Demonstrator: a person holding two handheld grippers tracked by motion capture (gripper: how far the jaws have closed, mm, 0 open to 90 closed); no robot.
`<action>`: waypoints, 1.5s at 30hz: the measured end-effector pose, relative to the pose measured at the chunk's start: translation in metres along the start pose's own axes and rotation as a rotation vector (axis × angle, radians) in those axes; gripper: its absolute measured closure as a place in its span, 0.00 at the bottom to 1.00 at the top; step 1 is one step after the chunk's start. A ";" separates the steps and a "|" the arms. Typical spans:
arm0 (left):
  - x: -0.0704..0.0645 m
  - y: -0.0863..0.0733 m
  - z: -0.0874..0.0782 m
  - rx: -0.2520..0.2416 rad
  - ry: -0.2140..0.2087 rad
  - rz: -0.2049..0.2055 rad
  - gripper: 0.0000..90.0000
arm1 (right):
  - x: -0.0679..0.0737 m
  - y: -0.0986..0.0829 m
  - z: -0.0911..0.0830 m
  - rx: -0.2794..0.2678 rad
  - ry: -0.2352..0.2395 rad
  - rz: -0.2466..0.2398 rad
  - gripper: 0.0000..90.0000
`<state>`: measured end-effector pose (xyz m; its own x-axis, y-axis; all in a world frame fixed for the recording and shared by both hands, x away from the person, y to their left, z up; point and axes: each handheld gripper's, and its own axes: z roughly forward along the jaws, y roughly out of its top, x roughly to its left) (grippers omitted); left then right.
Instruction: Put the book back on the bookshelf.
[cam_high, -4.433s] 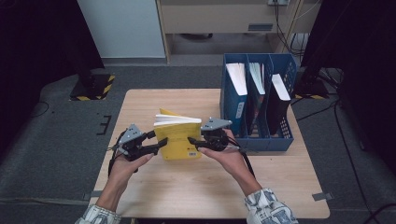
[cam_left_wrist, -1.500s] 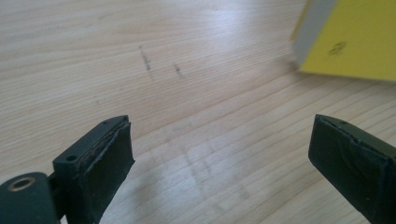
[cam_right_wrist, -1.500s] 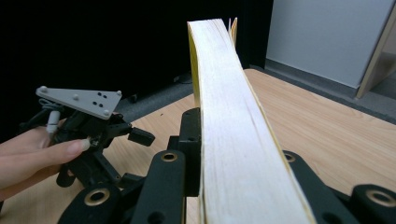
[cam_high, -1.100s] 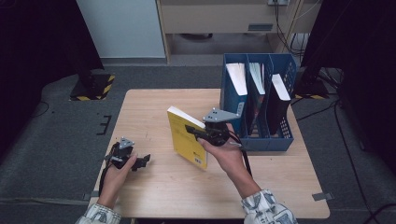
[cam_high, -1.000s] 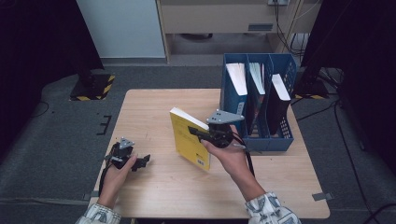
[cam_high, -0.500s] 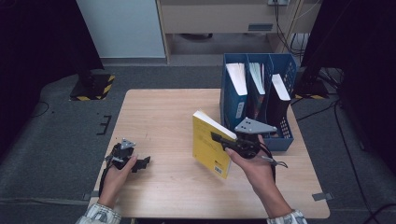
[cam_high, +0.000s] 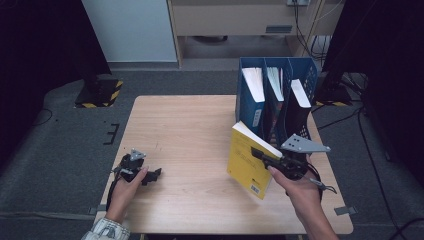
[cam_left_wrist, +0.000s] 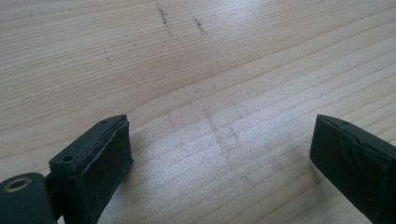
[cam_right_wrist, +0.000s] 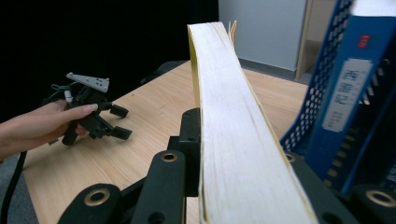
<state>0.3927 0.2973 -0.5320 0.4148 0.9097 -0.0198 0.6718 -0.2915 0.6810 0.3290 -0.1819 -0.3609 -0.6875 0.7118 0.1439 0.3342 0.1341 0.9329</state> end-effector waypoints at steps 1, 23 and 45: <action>0.000 0.000 0.000 -0.001 0.000 0.000 0.05 | -0.001 0.000 -0.003 -0.002 -0.005 0.009 0.83; -0.001 -0.001 0.000 0.000 0.003 0.013 0.05 | -0.039 0.029 -0.054 -0.042 -0.136 0.069 0.83; -0.001 -0.001 0.001 -0.001 0.003 0.018 0.05 | -0.075 0.043 -0.078 -0.035 -0.279 0.118 0.83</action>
<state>0.3923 0.2965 -0.5329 0.4246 0.9054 -0.0056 0.6637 -0.3071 0.6821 0.3449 -0.2836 -0.3058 -0.4395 0.8838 0.1605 0.3760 0.0187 0.9264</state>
